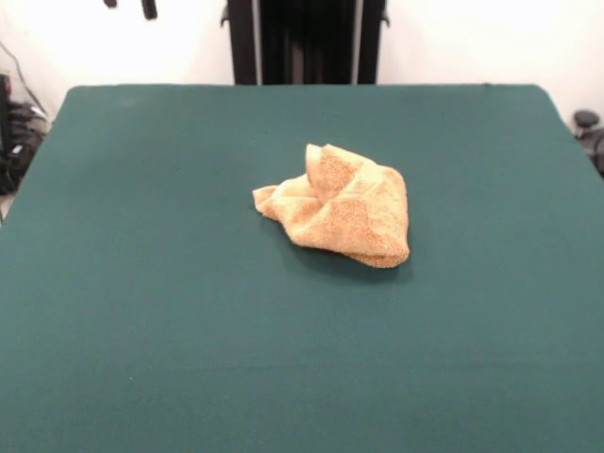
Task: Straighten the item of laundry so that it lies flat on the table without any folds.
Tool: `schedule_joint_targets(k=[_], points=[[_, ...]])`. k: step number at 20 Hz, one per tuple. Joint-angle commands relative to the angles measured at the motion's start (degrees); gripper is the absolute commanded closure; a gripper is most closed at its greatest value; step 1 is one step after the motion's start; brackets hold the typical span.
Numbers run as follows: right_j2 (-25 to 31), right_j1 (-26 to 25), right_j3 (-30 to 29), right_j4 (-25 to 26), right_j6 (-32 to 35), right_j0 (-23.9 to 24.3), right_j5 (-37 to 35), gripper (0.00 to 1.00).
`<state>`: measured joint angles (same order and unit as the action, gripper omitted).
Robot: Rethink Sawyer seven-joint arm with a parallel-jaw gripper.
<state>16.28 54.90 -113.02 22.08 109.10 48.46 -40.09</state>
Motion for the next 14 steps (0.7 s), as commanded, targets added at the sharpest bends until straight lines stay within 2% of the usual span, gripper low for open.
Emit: schedule_joint_targets(k=[1,14], points=[[9.0,-7.6,1.3,5.6,-10.7,-1.6,6.5,0.00],[7.7,-16.5,6.4,13.7,-4.9,-3.4,12.5,0.00]])
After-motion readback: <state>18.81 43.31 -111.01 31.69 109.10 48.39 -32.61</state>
